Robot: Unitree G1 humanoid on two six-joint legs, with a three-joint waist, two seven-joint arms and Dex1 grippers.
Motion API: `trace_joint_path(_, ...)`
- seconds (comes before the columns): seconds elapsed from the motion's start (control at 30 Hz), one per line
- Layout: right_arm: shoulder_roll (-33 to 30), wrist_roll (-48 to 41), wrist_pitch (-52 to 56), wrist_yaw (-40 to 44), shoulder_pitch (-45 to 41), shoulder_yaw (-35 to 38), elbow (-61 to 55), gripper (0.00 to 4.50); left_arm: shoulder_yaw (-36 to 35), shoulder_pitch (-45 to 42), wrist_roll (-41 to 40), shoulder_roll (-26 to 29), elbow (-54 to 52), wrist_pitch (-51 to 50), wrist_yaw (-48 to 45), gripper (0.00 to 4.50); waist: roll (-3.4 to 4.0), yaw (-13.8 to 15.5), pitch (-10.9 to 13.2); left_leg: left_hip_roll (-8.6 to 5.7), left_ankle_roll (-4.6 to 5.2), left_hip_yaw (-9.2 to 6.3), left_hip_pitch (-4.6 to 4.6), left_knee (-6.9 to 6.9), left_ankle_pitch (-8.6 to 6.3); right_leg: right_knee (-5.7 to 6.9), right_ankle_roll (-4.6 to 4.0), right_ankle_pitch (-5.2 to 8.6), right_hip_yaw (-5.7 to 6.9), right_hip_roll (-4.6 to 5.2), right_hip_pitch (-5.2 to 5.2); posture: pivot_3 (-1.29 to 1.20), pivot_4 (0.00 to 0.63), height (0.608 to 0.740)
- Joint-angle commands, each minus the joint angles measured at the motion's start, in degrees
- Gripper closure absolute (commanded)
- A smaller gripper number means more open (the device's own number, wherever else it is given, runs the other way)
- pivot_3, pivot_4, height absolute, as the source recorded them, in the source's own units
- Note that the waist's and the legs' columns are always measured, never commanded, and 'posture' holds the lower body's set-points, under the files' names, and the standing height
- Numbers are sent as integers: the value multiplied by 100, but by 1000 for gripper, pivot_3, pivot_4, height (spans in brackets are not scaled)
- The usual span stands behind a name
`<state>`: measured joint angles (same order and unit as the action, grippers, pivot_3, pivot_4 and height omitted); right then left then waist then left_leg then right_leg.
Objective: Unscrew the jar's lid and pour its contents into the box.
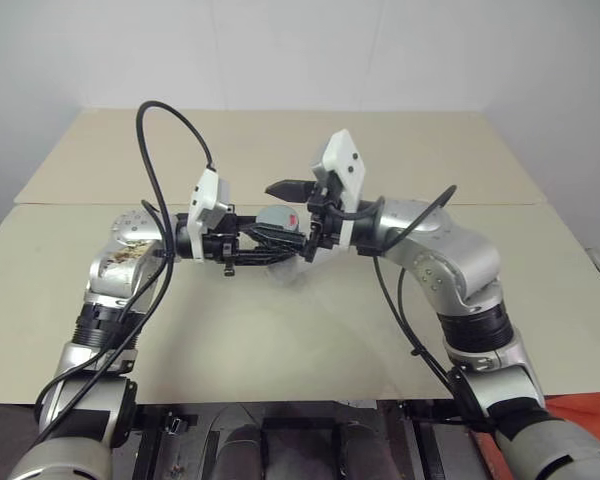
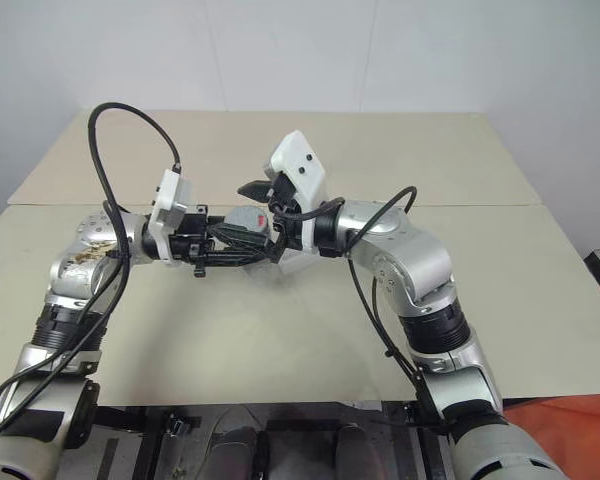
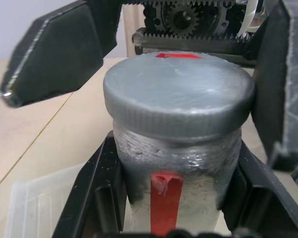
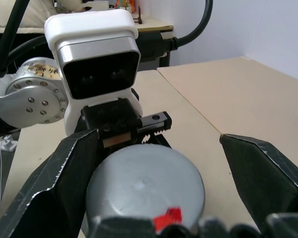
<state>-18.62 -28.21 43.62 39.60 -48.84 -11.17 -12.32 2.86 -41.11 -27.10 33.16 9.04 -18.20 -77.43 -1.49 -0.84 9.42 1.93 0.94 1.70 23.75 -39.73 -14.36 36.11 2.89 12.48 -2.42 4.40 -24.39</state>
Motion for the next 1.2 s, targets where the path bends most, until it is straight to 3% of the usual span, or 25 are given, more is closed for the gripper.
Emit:
trace_joint_path(0.03,-219,51,-30,-61,19,330,-132,56,-179,-56,-179,53,-316,-18,-27,2443,0,3,0,0,0,0,0,0,0,0,0,0,0,0,0,0,150,740)
trace_joint_path(0.93,-1320,-344,204,88,376,938,-423,56,-200,161,-295,70,-510,-86,-5,2443,0,-6,0,0,0,1,0,1,0,-11,0,0,-3,0,-2,0,150,740)
trace_joint_path(1.2,-1012,-939,416,47,90,1083,-889,56,-104,118,-249,-46,-431,-49,51,2443,0,2,0,0,0,0,1,0,0,-10,0,0,-2,1,-1,0,150,740)
